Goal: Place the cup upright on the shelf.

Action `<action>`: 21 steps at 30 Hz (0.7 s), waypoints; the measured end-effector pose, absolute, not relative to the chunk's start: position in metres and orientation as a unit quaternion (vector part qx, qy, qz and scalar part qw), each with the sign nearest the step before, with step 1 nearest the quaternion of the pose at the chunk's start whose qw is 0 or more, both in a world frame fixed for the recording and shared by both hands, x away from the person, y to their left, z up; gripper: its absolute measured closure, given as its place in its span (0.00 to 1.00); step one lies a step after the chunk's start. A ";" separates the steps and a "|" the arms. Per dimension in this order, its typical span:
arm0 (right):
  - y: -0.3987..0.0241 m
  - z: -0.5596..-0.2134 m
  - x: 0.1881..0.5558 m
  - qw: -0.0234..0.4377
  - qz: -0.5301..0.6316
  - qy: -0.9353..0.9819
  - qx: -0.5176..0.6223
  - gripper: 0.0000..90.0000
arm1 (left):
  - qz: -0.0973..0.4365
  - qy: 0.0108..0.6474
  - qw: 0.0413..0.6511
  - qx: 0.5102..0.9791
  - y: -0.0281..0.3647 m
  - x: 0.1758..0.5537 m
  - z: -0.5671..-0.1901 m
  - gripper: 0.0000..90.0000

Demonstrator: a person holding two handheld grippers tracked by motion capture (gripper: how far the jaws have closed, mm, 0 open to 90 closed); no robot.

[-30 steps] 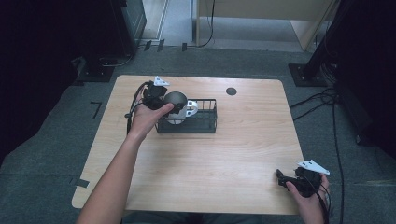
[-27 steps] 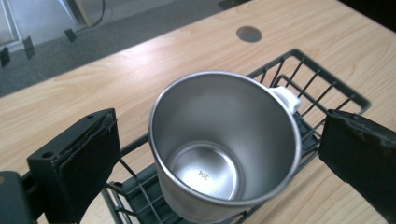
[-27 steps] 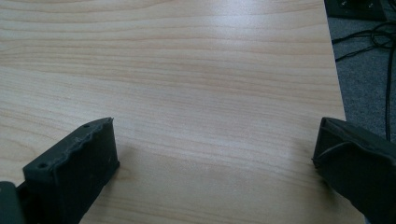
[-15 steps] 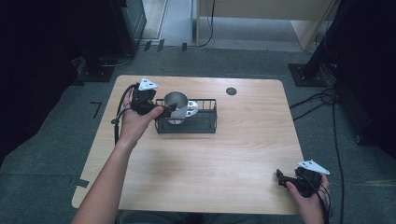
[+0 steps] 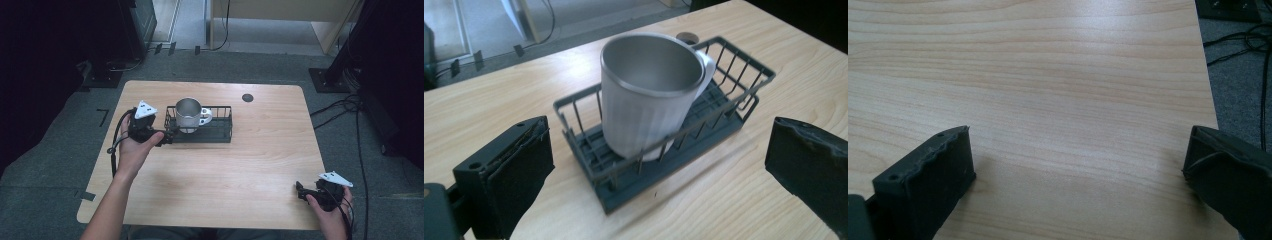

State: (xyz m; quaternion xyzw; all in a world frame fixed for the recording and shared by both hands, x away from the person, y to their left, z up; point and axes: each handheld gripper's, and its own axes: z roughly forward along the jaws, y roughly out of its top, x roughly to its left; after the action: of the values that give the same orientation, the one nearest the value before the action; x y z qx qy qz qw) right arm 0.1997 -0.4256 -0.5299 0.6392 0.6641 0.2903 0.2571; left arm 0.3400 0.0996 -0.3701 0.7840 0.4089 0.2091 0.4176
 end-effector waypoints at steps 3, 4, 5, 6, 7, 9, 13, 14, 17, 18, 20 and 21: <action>-0.426 -0.530 0.200 0.257 0.290 0.664 0.639 0.00 | 0.205 0.416 0.419 0.780 0.107 0.331 -0.378 0.00; -0.426 -0.530 0.200 0.257 0.291 0.664 0.639 0.00 | 0.205 0.418 0.421 0.778 0.110 0.328 -0.381 0.00; -0.426 -0.530 0.200 0.257 0.290 0.664 0.639 0.00 | 0.204 0.422 0.421 0.777 0.113 0.325 -0.383 0.00; -0.426 -0.530 0.200 0.257 0.290 0.664 0.639 0.00 | 0.206 0.424 0.421 0.775 0.116 0.322 -0.386 0.00; -0.426 -0.530 0.200 0.257 0.290 0.664 0.639 0.00 | 0.206 0.427 0.421 0.774 0.118 0.320 -0.388 0.00; -0.426 -0.530 0.200 0.257 0.290 0.664 0.639 0.00 | 0.210 0.431 0.416 0.773 0.124 0.314 -0.393 0.00; -0.426 -0.530 0.200 0.257 0.290 0.664 0.639 0.00 | 0.219 0.443 0.408 0.768 0.134 0.303 -0.406 0.00; -0.426 -0.530 0.200 0.257 0.290 0.664 0.639 0.00 | 0.219 0.445 0.406 0.767 0.137 0.301 -0.408 0.00; -0.426 -0.530 0.200 0.257 0.290 0.664 0.639 0.00 | 0.226 0.453 0.402 0.763 0.145 0.295 -0.416 0.00; -0.426 -0.530 0.200 0.257 0.290 0.664 0.639 0.00 | 0.231 0.455 0.400 0.761 0.147 0.293 -0.418 0.00; -0.426 -0.530 0.200 0.257 0.290 0.664 0.639 0.00 | 0.231 0.461 0.398 0.759 0.153 0.289 -0.424 0.00; -0.426 -0.530 0.200 0.257 0.290 0.664 0.639 0.00 | 0.232 0.463 0.398 0.758 0.156 0.287 -0.427 0.00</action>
State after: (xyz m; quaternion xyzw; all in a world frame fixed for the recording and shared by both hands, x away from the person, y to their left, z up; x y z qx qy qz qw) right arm 0.1997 -0.4256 -0.5299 0.6393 0.6639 0.2904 0.2574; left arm 0.2873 0.1564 -0.4270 0.7577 0.4626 0.2316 0.3977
